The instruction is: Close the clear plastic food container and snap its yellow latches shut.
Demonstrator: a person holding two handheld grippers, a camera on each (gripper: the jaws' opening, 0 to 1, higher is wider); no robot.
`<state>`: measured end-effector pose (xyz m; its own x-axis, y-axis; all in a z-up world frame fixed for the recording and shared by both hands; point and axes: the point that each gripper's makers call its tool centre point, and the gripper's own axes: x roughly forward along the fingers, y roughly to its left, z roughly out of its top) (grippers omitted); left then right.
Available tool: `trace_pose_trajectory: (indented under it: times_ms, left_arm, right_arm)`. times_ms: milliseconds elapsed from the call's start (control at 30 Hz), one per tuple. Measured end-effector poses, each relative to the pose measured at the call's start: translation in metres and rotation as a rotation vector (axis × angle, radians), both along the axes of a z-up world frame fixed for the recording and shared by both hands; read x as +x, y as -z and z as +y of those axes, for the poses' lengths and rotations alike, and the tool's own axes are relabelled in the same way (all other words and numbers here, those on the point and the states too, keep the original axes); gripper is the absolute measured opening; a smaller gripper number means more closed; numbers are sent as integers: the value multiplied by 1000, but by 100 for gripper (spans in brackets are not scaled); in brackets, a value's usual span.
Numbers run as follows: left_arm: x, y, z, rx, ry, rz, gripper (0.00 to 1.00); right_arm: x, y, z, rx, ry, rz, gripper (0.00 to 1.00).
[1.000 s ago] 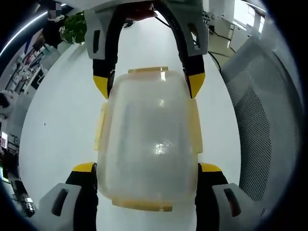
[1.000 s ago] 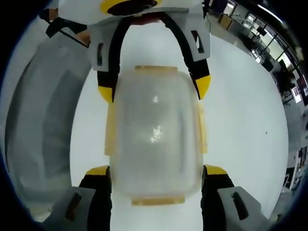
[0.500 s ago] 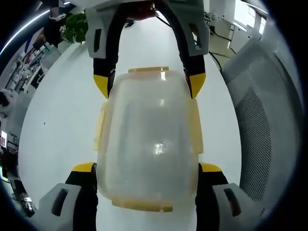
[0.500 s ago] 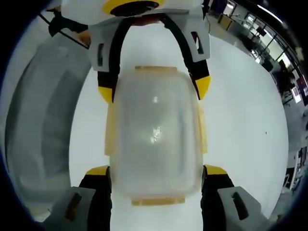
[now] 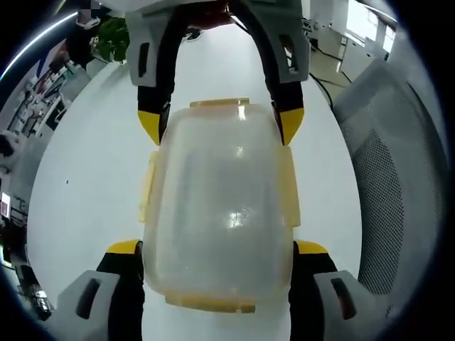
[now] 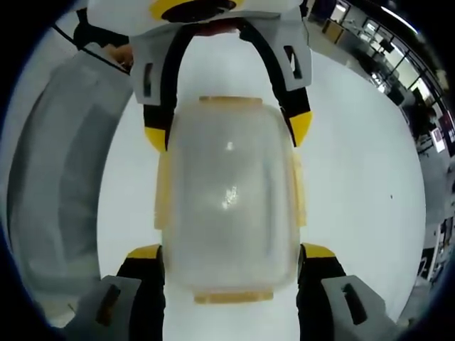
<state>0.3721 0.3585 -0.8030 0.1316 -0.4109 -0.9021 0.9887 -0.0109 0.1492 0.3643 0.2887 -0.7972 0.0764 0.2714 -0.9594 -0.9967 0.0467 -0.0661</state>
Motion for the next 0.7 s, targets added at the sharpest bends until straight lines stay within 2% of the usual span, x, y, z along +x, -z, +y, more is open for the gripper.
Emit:
trace_pose_trajectory:
  times_ms: [700]
  left_arm:
    - [24,0,-2,0,17,1,85]
  right_arm:
    - [21,1,-1,6,16,0,76]
